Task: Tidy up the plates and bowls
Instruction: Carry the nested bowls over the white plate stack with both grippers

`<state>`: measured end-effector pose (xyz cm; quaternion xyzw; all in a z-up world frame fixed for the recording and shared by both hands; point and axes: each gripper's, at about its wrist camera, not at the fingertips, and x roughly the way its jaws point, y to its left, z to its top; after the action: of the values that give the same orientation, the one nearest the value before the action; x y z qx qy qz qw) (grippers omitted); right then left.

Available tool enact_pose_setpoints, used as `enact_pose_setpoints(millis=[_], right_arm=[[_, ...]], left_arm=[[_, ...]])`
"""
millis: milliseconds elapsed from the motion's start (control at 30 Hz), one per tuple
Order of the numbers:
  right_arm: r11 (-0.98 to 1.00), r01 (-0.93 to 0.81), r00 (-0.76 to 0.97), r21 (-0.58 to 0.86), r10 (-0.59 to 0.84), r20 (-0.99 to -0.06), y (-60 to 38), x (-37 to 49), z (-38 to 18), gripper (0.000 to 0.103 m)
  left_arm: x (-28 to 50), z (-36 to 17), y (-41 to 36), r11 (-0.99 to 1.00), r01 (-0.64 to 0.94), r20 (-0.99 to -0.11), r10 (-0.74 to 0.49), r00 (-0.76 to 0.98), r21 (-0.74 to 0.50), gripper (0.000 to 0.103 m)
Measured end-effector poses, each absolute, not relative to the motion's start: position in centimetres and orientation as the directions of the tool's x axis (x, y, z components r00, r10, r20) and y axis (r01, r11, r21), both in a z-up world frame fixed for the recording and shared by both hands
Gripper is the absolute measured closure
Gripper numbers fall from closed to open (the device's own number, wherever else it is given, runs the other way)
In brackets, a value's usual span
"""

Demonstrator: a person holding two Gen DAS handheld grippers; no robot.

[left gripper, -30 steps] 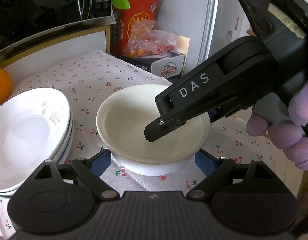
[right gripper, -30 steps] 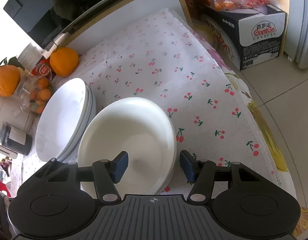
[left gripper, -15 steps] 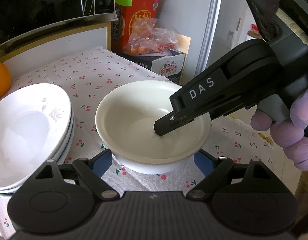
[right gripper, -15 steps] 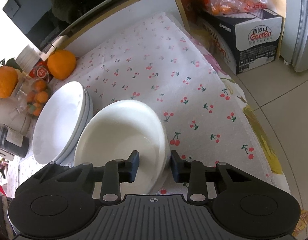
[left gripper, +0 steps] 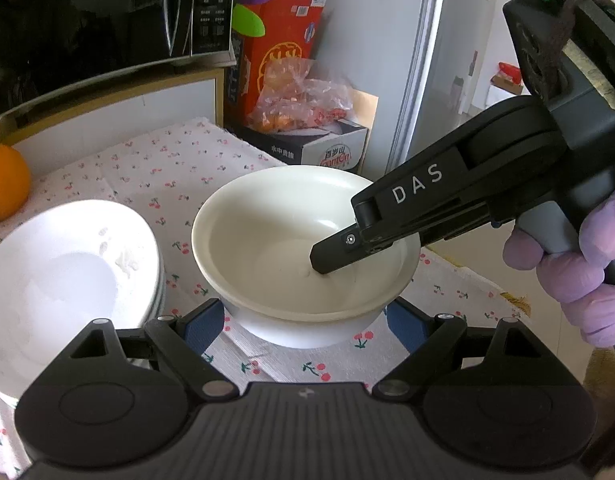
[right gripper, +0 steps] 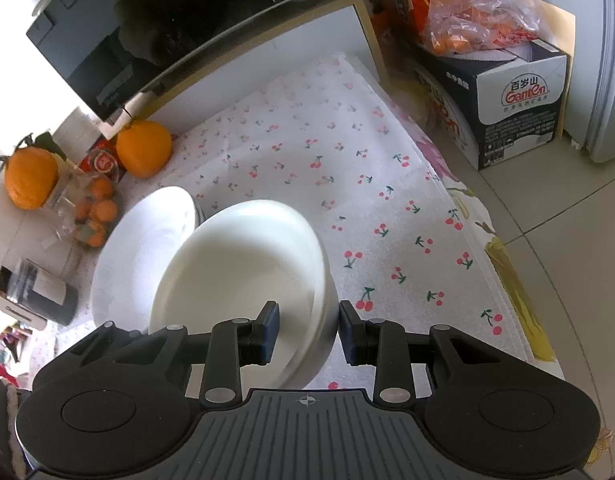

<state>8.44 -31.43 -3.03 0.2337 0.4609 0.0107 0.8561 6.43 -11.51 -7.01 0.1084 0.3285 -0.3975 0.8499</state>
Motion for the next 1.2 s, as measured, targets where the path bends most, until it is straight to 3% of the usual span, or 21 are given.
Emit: enact_pose_setpoints(millis=[667,1200], right_arm=[[0.870,0.111,0.616,0.480,0.318,-0.721,-27.1,10.9,-0.4,0.072],[0.856,0.055,0.623,0.514,0.372,-0.688,-21.3,15.2,-1.4,0.072]], left_arm=[[8.2,-3.9,-6.7,0.708,0.702,-0.619,-0.587,0.521,-0.081,0.016],[11.1,-4.0,-2.2,0.776,0.625,-0.629,-0.528,0.571,-0.084,0.016]])
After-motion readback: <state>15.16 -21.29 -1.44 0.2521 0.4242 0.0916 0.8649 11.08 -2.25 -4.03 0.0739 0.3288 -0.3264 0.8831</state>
